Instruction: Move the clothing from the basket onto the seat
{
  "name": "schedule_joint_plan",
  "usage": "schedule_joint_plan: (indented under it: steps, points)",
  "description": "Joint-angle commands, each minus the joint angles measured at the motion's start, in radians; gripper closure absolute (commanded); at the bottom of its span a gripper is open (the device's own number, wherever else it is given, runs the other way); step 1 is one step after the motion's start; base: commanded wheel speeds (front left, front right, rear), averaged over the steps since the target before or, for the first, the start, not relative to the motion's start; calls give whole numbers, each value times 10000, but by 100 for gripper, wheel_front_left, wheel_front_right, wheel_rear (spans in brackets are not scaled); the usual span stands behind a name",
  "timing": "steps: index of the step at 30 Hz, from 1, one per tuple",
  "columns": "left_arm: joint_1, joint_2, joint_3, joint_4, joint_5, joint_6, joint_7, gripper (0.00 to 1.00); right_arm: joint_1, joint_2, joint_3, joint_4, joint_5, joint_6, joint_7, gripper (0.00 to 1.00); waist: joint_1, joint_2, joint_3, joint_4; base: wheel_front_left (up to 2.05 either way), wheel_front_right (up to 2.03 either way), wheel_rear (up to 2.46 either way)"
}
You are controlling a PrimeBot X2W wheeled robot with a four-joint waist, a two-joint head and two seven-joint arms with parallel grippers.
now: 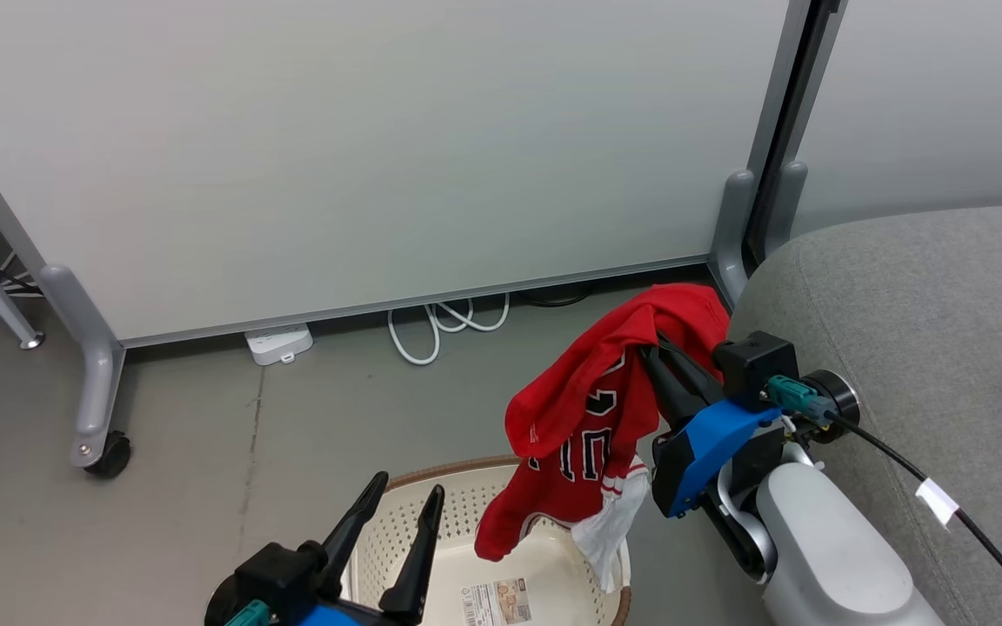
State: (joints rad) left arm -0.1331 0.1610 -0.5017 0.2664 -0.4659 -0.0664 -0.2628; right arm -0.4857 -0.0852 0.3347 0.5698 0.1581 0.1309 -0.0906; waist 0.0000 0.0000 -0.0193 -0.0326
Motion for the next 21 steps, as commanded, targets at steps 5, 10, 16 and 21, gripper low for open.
schedule_joint_plan:
  steps: [5,10,16,21]
  points:
    - [484,-246,729,-96,619,-267,-28,0,254,-42,-142,-427,-109,-3,174,100,0,0,61,25,0,0,0]
    - [585,-448,1164,-11,971,-446,-29,0,416,-12,-205,-673,-170,-3,324,100,0,0,107,-125,0,0,0]
    - [630,-666,1478,-25,1288,-569,-29,0,404,10,-178,-915,-184,-3,411,100,0,0,225,-756,0,0,0]
    - [440,-721,1486,86,1480,-607,-29,0,335,-13,-116,-1136,-233,-3,481,100,0,0,403,-1616,0,0,0]
